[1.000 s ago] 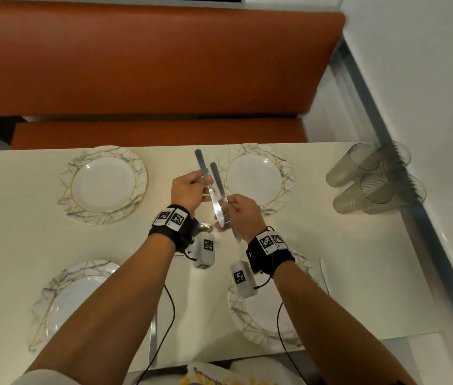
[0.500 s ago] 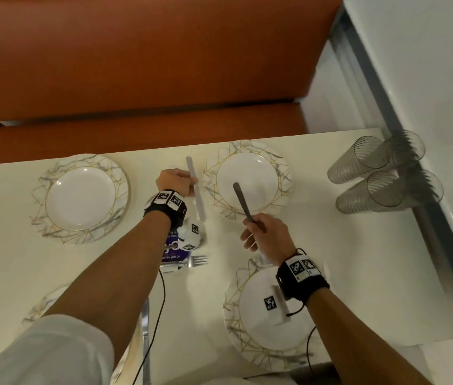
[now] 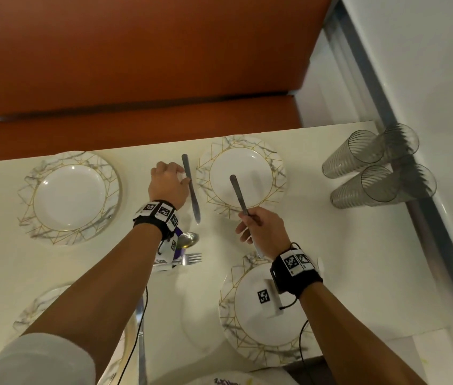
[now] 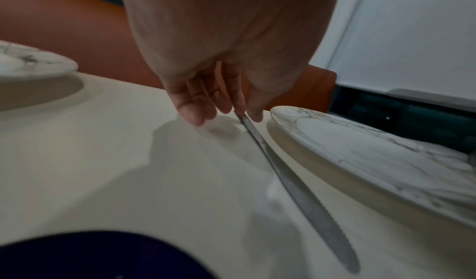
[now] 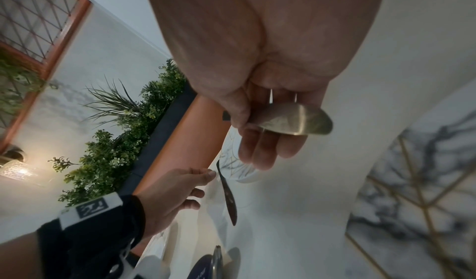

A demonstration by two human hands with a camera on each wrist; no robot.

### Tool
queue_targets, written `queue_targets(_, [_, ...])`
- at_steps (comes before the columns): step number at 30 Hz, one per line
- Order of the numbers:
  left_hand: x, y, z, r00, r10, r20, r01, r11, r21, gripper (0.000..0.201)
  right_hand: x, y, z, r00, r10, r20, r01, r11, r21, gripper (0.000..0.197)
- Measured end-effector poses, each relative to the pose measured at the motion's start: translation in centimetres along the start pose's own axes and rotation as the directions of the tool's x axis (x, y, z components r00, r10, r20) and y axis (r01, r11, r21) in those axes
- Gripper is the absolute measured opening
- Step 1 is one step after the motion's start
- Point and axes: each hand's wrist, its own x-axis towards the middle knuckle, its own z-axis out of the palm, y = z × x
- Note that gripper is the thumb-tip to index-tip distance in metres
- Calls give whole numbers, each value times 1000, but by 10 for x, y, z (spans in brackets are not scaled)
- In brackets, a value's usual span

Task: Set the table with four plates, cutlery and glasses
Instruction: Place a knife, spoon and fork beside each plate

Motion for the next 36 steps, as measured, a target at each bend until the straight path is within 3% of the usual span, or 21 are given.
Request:
queue_targets(3, [-10, -10, 2, 986, 165, 35, -169, 968, 186, 57, 0, 0, 2, 1000, -5, 7, 5, 1000, 5, 17])
queue_targets(5, [-13, -14, 4, 979, 177, 96, -196, 948, 249, 63, -1, 0, 4, 1000, -5, 8, 4, 1000, 6, 16])
queue_targets(24, [-5, -12, 1, 983, 141, 121, -169, 950, 261, 62, -1, 6, 4, 1000, -12, 5, 12, 998, -63, 13])
queue_targets(29, [-8, -12, -3, 981, 141, 130, -165, 966, 200, 60, -2, 4, 5, 1000, -20, 2, 20, 998, -54, 16])
queue_targets(36, [-38, -24, -18, 990, 140, 13, -139, 987, -81, 31, -6, -9, 16, 995, -100, -11, 100, 994, 40, 15])
